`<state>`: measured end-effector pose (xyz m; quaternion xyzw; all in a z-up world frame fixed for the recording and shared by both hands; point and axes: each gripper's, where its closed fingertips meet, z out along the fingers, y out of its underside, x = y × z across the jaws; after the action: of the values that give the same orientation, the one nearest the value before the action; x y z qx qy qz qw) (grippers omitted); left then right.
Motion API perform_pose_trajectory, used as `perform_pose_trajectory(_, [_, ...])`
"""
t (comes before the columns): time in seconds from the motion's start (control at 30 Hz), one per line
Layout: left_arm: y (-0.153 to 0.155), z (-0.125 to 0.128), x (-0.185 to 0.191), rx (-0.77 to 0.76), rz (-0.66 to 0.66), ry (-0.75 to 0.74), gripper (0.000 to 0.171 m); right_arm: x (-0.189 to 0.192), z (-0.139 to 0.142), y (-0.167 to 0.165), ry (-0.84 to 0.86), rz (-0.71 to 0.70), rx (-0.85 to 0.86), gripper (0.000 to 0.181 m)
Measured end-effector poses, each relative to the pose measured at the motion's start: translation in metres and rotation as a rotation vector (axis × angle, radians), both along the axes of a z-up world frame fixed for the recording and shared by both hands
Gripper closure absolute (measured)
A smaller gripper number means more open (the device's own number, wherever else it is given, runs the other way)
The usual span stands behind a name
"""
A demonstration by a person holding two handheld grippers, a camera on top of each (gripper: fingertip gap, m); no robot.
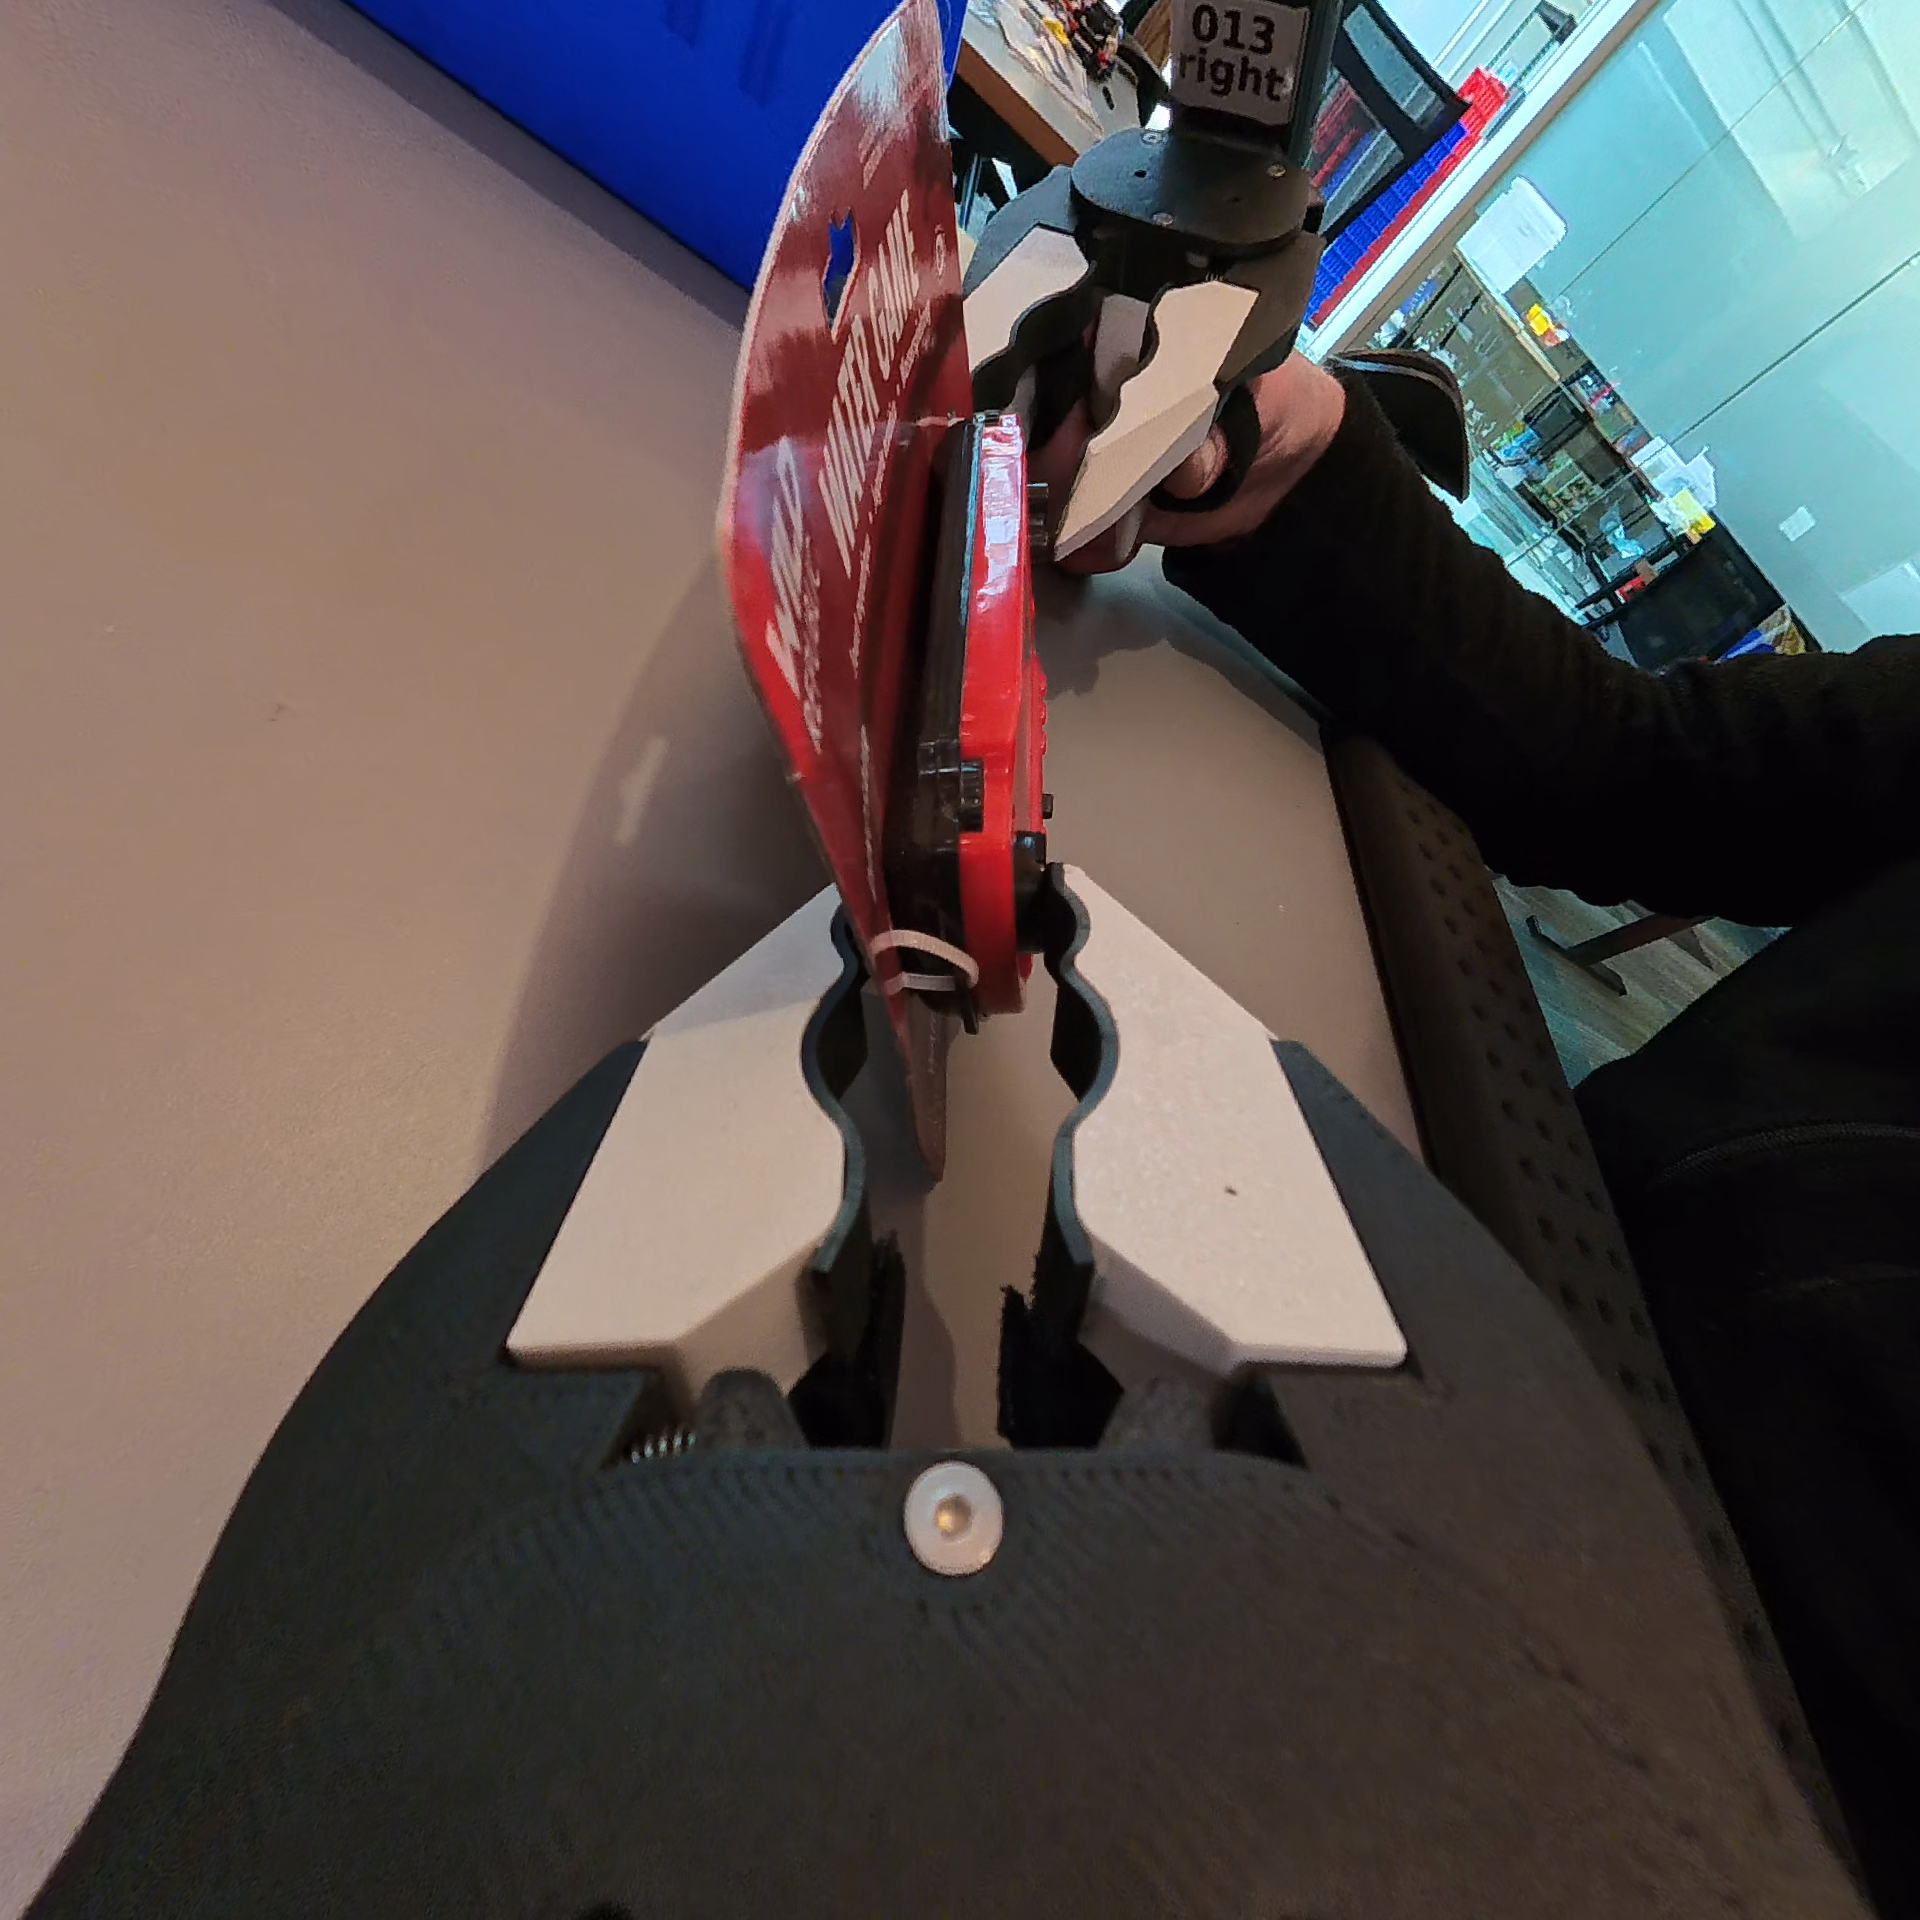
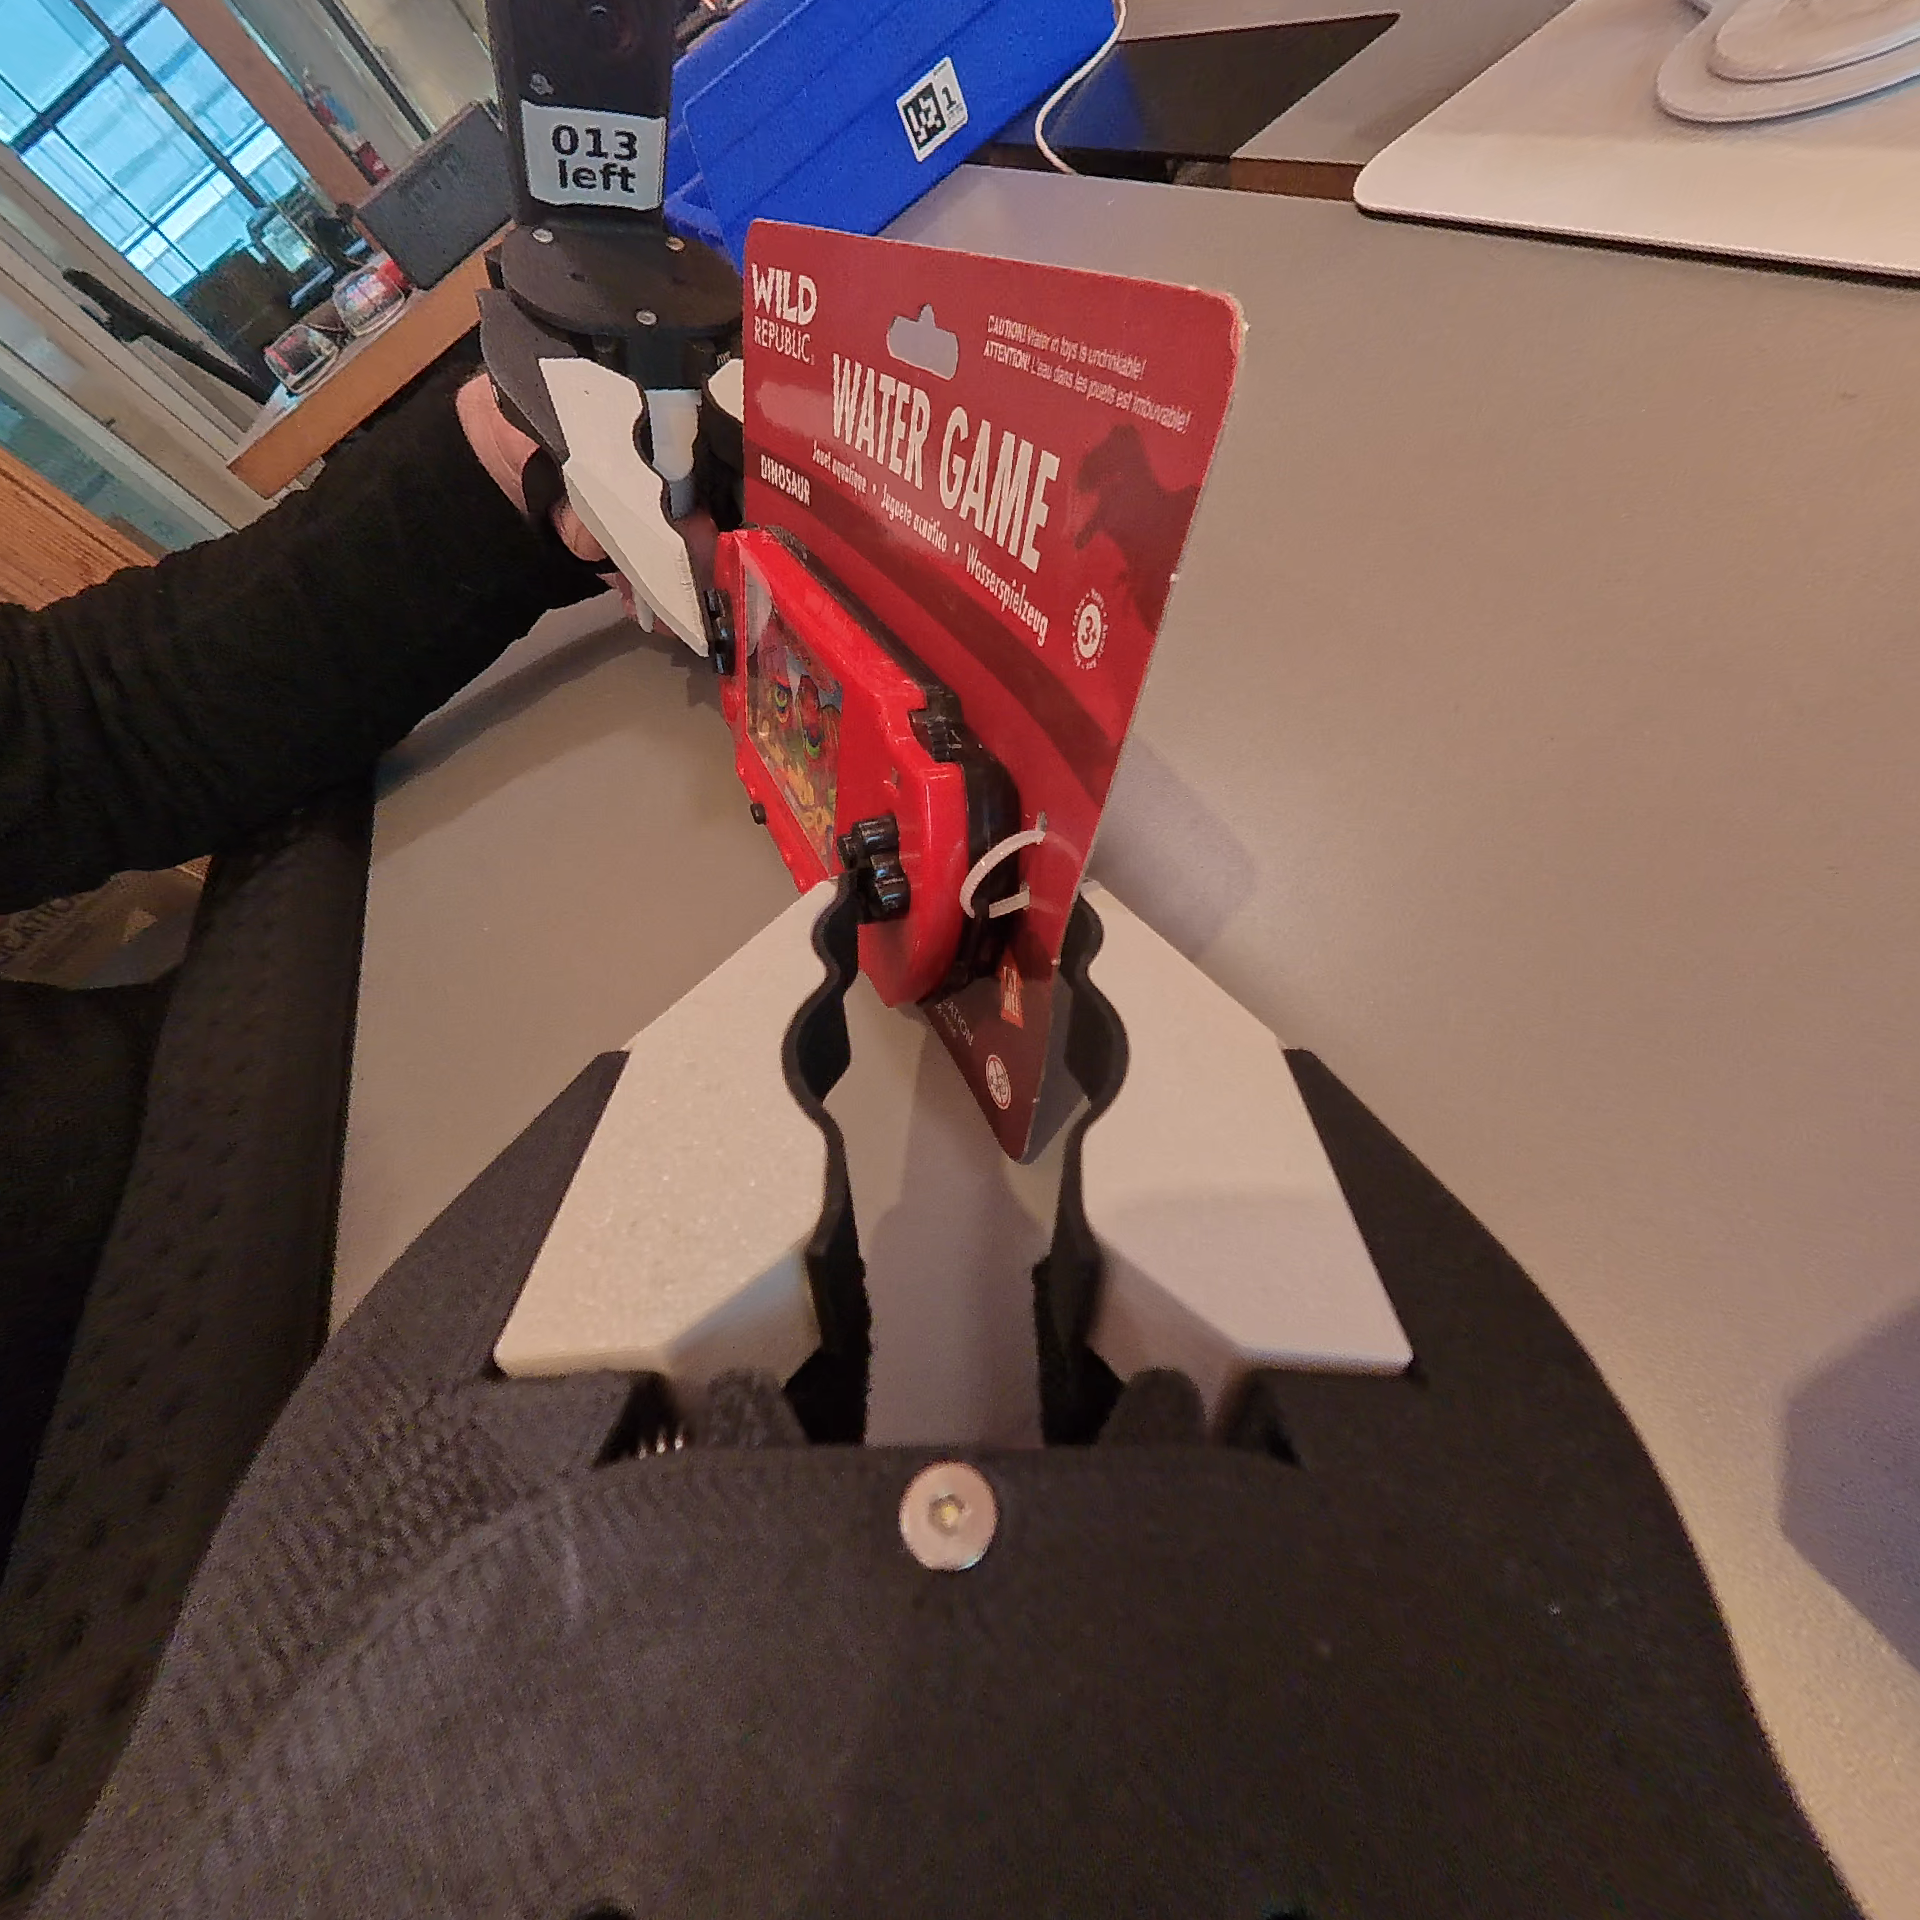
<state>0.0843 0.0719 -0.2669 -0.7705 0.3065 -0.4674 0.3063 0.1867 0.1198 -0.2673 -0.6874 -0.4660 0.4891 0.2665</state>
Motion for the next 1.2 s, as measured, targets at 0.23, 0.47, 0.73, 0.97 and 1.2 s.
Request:
perform_pose_trajectory(0.23, [0.0005, -0.0006, -0.0001, -0.002, 0.002, 0.002, 0.142, 0.0, -0.0011, 0.0013, -0.011, -0.007, -0.006, 0.15])
perform_pose_trajectory(0.47, [0.0008, -0.0002, -0.0004, 0.001, 0.004, 0.001, 0.141, -0.0002, 0.0012, 0.0011, 0.001, -0.01, 0.006, 0.147])
perform_pose_trajectory(0.73, [0.0001, -0.0001, 0.0016, 0.007, -0.004, 0.005, 0.141, -0.0011, -0.0058, -0.0051, -0.043, 0.024, 0.021, 0.137])
perform_pose_trajectory(0.97, [-0.001, 0.0004, 0.0024, 0.016, -0.011, 0.01, 0.141, 0.0002, -0.0072, -0.0045, -0.055, 0.024, 0.015, 0.146])
perform_pose_trajectory(1.2, [-0.0016, 0.0004, 0.0031, 0.018, -0.014, 0.016, 0.141, -0.0003, -0.0056, -0.0044, -0.042, 0.02, 0.018, 0.141])
